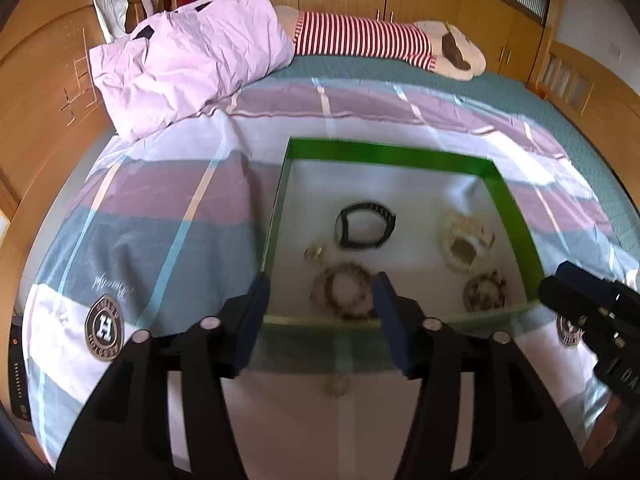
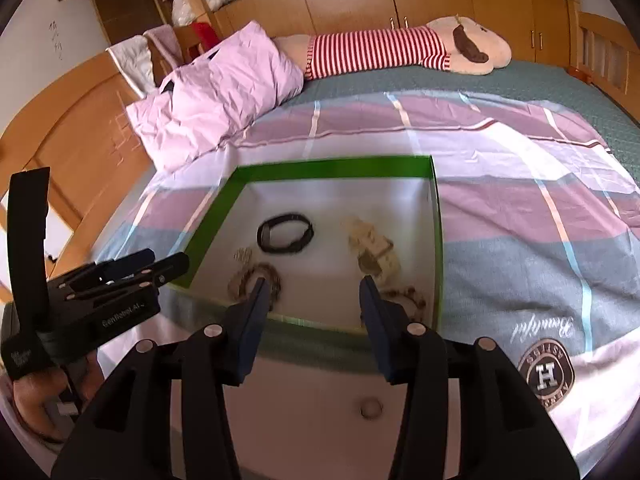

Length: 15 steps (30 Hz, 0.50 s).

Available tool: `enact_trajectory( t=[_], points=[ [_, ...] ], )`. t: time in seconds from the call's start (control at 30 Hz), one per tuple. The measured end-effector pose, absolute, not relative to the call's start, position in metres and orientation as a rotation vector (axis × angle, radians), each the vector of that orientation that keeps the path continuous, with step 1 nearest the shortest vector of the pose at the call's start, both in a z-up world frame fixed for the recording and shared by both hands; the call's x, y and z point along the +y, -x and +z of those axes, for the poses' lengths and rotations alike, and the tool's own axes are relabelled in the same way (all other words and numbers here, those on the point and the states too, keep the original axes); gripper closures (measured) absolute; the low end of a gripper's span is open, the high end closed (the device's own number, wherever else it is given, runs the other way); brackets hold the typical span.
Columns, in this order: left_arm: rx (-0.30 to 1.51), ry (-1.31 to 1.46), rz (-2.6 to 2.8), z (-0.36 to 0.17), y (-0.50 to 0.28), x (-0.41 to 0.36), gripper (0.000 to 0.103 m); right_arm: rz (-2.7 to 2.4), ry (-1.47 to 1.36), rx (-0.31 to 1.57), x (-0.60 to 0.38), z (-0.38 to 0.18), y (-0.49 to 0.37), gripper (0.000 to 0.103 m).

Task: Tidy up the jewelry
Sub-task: 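Move left tool to the gold bead ring while right tool approaches the black ring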

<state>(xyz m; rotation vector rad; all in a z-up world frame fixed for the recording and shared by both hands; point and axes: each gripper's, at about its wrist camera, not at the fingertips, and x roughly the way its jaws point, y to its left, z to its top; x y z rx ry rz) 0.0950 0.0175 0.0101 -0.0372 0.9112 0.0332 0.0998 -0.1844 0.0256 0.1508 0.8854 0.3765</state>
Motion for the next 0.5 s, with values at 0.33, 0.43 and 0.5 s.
enact_trajectory(
  t=[0.33,0.43,0.5],
  points=[
    [1.05,-0.15,0.022,-0.031,-0.061,-0.01,0.03,0.422,-0.08,0.994,-0.182,0.015,-0.078,0.044],
    [1.068,-0.183,0.04,-0.039,-0.062,-0.013,0.028,0.393,0.004,0.999,-0.18,0.009,-0.072,0.042],
    [1.083,-0.175,0.043,-0.043,-0.063,-0.012,0.025,0.376,0.015,1.016,-0.185,0.003,-0.071,0.031]
  ],
)
